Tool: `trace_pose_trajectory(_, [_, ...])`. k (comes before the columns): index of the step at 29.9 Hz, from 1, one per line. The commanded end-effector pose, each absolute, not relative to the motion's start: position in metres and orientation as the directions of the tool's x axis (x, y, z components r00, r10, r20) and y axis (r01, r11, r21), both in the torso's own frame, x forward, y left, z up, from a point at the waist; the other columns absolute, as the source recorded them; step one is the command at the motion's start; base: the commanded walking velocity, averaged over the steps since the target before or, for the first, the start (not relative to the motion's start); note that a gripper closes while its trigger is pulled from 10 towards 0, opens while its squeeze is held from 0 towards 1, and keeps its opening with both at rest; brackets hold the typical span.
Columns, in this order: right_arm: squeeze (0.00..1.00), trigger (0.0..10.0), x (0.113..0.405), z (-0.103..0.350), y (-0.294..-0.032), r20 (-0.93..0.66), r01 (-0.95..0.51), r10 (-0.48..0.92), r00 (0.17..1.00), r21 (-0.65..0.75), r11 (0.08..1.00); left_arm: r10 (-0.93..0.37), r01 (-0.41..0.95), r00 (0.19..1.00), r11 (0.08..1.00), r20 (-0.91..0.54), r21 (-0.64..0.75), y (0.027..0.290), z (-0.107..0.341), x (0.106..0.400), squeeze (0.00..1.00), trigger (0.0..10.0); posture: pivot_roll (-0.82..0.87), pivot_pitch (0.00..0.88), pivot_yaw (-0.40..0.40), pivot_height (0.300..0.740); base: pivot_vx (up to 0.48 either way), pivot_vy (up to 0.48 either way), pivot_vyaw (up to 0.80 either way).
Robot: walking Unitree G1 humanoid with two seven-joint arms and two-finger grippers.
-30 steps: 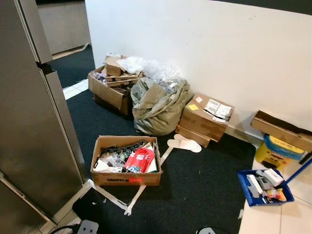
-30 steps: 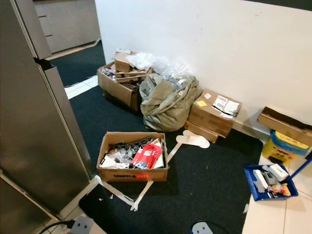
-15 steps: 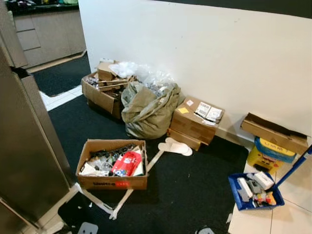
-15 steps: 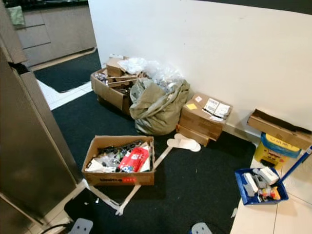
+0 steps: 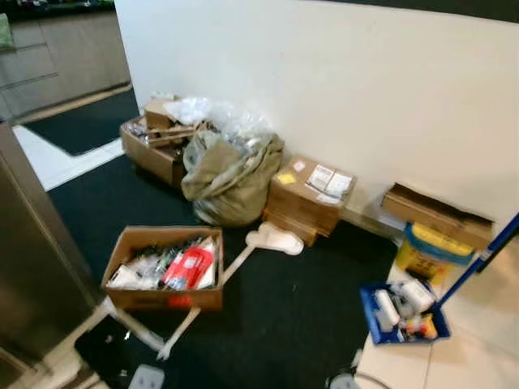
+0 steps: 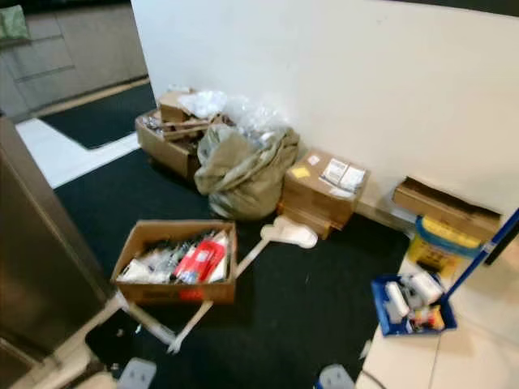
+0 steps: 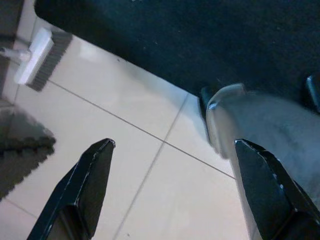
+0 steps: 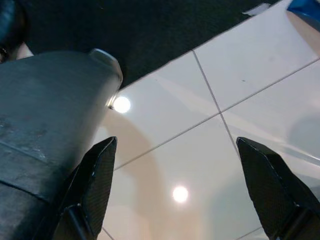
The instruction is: Sweep floor
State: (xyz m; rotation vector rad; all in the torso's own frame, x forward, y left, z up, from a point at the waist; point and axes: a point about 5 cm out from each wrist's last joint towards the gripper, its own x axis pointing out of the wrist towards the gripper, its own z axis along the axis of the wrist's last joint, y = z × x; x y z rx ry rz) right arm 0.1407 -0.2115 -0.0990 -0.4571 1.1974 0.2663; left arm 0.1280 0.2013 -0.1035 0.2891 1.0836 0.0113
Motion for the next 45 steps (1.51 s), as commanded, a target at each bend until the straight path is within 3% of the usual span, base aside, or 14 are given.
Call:
trace_pose_trajectory(1, [0.0, 10.0, 0.1421, -0.0994, -0.2064, -0.936, -0.438, -0.026, 0.352, -0.19, 0.879, 0.16, 0.117, 0.482, 0.963, -0.861, 0.244, 0.2037, -0.1019, 0.1314, 0.0, 10.0, 0.0, 0.0, -0.025, 0.74, 0.0, 0.0, 0.0])
trace_pose_trajectory(13, [0.0, 10.0, 0.1408, -0.0996, -0.2075, -0.938, -0.457, -0.025, 0.346, -0.193, 0.868, 0.139, 0.167, 0.503, 0.953, -0.853, 0.254, 0.2018, -0.1002, 0.1367, 0.0, 10.0, -0.01, 0.0, -0.03, 0.74, 0.0, 0.0, 0.0])
trace_pose_trajectory(27, [0.0, 10.0, 0.141, -0.099, -0.2105, -0.937, -0.467, -0.034, 0.347, -0.204, 0.86, 0.131, 0.187, 0.511, 0.948, -0.85, 0.259, 0.2011, -0.099, 0.1404, 0.0, 10.0, -0.02, 0.0, -0.024, 0.74, 0.27, 0.0, 0.0])
trace_pose_trajectory(45, [0.0, 10.0, 0.1433, -0.0978, -0.2141, -0.931, -0.429, -0.069, 0.358, -0.229, 0.874, 0.124, 0.186, 0.509, 0.95, -0.852, 0.25, 0.1981, -0.0997, 0.1397, 0.0, 10.0, -0.02, 0.0, -0.023, 0.74, 0.298, 0.0, -0.8])
